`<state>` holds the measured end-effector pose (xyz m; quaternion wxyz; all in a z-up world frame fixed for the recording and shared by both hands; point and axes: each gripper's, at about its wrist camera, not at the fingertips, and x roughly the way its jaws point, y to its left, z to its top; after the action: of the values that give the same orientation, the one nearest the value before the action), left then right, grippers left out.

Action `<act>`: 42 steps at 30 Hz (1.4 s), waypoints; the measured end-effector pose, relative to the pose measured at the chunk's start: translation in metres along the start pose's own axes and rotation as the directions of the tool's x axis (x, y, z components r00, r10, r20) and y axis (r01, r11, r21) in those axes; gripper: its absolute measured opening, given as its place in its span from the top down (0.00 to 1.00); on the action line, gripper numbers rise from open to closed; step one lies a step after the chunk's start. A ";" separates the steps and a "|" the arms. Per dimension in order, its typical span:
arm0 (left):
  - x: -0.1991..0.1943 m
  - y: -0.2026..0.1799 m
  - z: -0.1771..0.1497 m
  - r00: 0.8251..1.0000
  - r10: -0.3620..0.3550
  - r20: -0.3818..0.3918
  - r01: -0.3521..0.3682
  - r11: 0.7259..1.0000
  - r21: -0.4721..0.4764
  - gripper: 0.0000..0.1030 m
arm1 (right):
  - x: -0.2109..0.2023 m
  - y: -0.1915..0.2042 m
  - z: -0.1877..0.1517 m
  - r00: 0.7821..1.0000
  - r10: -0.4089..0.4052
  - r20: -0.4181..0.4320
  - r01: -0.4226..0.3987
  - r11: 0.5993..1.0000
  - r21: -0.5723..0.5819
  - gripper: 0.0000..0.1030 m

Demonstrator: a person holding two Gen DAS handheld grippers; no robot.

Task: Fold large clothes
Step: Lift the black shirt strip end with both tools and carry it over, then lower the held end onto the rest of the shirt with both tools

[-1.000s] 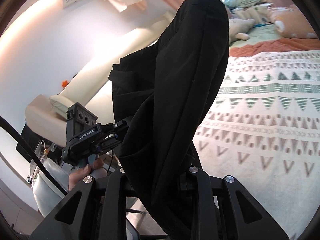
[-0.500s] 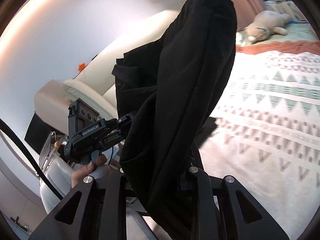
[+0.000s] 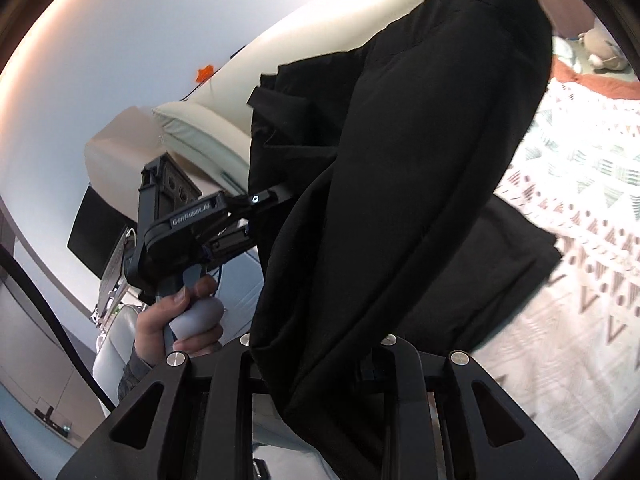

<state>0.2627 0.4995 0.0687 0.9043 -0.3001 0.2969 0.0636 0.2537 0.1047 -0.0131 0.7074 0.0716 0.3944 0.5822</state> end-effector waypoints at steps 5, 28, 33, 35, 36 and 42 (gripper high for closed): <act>-0.001 0.028 0.015 0.997 0.074 -0.007 -0.074 0.997 0.012 0.68 | 0.039 -0.005 0.006 0.998 0.056 -0.039 -0.056 0.998 -0.003 0.80; 0.186 0.097 0.031 0.920 0.364 -0.146 -0.364 0.931 0.030 0.58 | 0.126 -0.218 0.019 0.995 0.043 -0.088 -0.025 0.981 0.193 0.80; 0.157 0.105 -0.008 0.920 0.386 -0.068 -0.389 0.921 -0.020 0.33 | 0.136 -0.276 0.004 0.990 -0.070 -0.126 0.101 0.960 0.259 0.80; 0.140 0.106 -0.032 0.909 0.415 -0.040 -0.417 0.908 -0.043 0.33 | 0.142 -0.289 0.000 0.992 -0.043 -0.121 0.076 0.954 0.291 0.80; 0.133 0.107 -0.042 0.903 0.428 -0.027 -0.429 0.902 -0.054 0.33 | 0.143 -0.289 -0.003 0.992 -0.038 -0.118 0.071 0.953 0.294 0.80; 0.089 0.113 -0.103 0.912 0.409 0.032 -0.398 0.900 -0.177 0.33 | 0.137 -0.289 -0.002 0.991 -0.059 -0.119 0.090 0.957 0.276 0.80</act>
<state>0.2512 0.5264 -0.1059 0.8528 -0.3041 0.3153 0.2843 0.4754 0.1341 -0.2411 0.6890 0.1241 0.5133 0.4963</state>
